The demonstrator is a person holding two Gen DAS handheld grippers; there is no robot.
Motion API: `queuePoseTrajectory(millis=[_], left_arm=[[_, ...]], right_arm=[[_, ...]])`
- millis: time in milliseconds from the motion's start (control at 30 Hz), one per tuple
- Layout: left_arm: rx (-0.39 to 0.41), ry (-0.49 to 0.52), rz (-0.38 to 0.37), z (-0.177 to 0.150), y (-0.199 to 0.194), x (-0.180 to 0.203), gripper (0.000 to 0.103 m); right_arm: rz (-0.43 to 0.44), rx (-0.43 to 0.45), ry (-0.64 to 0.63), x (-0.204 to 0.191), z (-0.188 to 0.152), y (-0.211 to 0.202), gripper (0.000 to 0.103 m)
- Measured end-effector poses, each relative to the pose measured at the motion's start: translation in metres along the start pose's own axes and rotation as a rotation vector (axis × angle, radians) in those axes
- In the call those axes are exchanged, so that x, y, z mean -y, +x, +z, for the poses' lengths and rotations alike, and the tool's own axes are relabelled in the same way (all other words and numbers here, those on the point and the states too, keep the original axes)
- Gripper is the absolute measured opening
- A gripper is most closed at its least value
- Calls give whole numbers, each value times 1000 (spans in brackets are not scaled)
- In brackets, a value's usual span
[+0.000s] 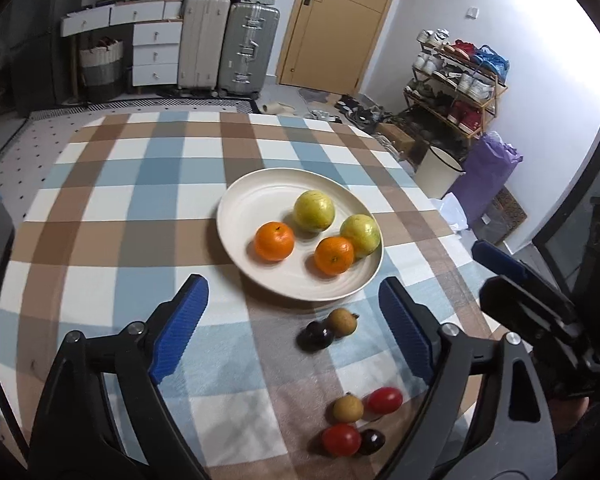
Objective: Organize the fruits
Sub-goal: 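Withdraw both tools back above the remaining fruits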
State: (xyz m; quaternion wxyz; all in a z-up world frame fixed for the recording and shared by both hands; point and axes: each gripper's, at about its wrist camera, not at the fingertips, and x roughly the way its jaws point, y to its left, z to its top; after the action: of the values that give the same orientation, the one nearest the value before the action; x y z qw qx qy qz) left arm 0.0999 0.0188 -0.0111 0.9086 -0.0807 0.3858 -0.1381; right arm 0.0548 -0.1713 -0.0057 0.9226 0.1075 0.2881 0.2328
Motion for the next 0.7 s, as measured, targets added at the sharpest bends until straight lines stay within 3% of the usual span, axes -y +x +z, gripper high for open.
queuePoseTrajectory(millis=[100, 200, 700], left_arm=[[7, 0, 10, -8, -12, -1, 90], [29, 1, 38, -17, -25, -2, 102], [28, 31, 28, -69, -53, 9, 102]], right_arm=[[1, 4, -6, -6, -5, -7, 94], [-2, 9, -10, -10, -8, -15, 94], [-30, 57, -39, -30, -28, -57, 100]])
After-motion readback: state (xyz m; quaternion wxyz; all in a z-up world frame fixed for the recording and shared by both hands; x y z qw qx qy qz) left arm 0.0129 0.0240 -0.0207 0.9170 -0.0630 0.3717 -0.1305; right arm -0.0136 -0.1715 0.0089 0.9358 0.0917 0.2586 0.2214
